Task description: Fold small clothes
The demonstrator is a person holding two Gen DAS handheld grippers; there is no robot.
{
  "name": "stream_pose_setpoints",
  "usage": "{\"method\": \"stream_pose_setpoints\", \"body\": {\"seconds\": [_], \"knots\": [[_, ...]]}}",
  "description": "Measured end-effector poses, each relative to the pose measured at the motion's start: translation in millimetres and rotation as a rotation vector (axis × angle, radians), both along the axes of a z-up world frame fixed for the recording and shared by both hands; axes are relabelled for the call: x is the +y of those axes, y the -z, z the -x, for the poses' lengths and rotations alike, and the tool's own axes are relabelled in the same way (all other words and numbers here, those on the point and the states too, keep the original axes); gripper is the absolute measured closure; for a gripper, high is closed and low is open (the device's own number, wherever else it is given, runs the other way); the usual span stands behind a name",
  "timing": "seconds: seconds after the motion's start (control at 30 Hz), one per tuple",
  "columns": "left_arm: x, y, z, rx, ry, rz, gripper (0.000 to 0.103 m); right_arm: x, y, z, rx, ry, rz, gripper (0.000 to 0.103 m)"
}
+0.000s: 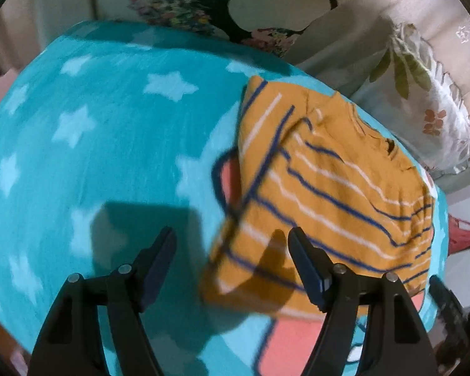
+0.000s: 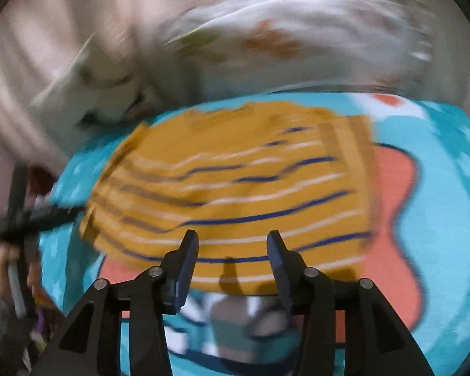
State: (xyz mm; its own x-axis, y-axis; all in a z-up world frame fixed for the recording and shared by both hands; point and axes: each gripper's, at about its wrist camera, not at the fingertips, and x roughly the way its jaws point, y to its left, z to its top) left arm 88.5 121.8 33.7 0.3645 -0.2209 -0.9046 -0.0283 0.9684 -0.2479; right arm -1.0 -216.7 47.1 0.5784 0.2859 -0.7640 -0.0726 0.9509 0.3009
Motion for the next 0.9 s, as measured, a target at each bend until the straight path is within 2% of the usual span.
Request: {"method": "stream_pose_setpoints", "body": {"seconds": [0.23,0.37,0.43,0.6,0.67,0.9], "knots": [[-17,14,-41,0.012,0.212,0.048,0.029,125,15,-14,-0.012,-0.199,0.118,0.049],[-24,24,-68,0.025,0.267,0.025,0.029,172,24,-18,-0.036,-0.268,0.183,0.046],[-24,22,-81,0.01,0.283,0.039,0.029,194,30,-19,-0.043,-0.302,0.226,0.046],[-18,24,-115,0.024,0.291,0.14,0.03,237,41,-16,-0.066,-0.38,0.343,0.046],[-19,24,-120,0.028,0.319,0.164,0.03,250,44,-15,-0.087,-0.401,0.395,0.042],[-27,25,-124,0.023,0.391,0.156,0.03,279,53,-15,-0.131,-0.425,0.517,0.04]]}}
